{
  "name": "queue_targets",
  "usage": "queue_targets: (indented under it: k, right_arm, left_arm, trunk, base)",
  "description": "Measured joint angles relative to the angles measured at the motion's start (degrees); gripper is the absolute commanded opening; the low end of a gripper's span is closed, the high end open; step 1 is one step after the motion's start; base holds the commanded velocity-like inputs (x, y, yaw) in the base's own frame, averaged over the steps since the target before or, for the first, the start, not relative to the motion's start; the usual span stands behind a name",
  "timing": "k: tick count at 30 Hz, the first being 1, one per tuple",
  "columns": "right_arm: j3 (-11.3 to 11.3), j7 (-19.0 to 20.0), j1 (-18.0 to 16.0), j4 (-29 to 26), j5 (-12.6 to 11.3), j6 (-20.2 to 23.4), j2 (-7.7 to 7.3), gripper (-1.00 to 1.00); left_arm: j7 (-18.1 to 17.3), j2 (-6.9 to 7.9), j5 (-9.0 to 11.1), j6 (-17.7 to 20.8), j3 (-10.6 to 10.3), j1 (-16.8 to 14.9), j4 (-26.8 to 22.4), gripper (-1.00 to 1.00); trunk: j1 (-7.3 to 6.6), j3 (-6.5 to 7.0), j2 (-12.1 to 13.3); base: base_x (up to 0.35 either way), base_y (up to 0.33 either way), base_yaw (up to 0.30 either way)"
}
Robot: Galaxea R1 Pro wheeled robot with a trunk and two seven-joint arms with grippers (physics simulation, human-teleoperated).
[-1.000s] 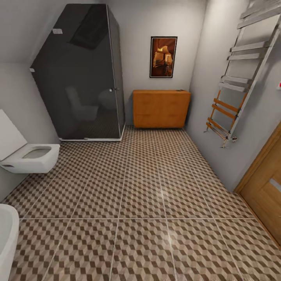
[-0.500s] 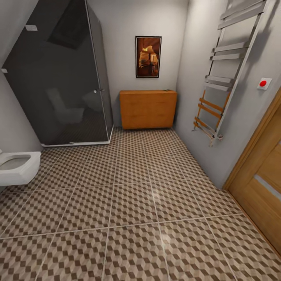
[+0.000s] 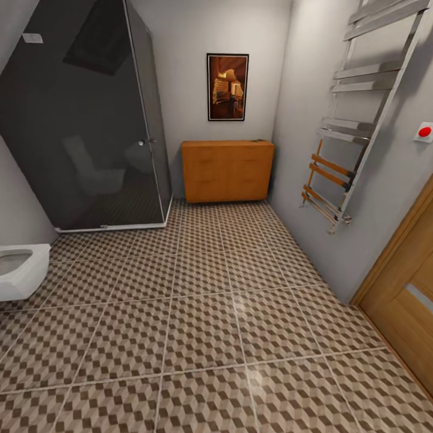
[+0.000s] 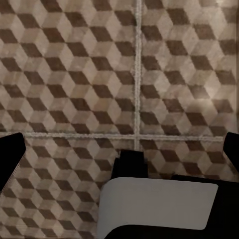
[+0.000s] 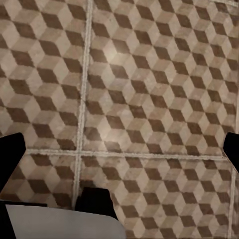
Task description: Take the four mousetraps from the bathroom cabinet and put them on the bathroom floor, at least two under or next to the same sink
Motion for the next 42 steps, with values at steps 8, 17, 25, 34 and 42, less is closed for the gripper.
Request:
queue_targets:
  k: [8, 17, 25, 34, 42]
  right_arm:
    - [0.02, 0.00, 0.00, 0.00, 0.00, 0.00, 0.00, 1.00]
    - [0.01, 0.00, 0.00, 0.00, 0.00, 0.00, 0.00, 1.00]
    - [0.03, 0.00, 0.00, 0.00, 0.00, 0.00, 0.00, 1.00]
    - [-0.01, 0.00, 0.00, 0.00, 0.00, 0.00, -0.05, 1.00]
    - [-0.05, 0.00, 0.00, 0.00, 0.00, 0.00, -0.14, 1.00]
  left_arm:
    - [0.00, 0.00, 0.00, 0.00, 0.00, 0.00, -0.02, 1.00]
    - [0.00, 0.00, 0.00, 0.07, 0.00, 0.00, 0.04, 1.00]
    - [0.00, 0.00, 0.00, 0.08, 0.00, 0.00, -0.01, 1.00]
    - [0.00, 0.00, 0.00, 0.08, 0.00, 0.00, -0.02, 1.00]
    - [0.00, 0.00, 0.00, 0.08, 0.00, 0.00, 0.00, 1.00]
  trunk:
    - [0.00, 0.00, 0.00]
    - [0.00, 0.00, 0.00]
    - [0.00, 0.00, 0.00]
    - [0.00, 0.00, 0.00]
    - [0.00, 0.00, 0.00]
  base:
    - [0.335, 0.000, 0.000]
    - [0.335, 0.000, 0.000]
    - [0.335, 0.000, 0.000]
    - [0.335, 0.000, 0.000]
    - [0.335, 0.000, 0.000]
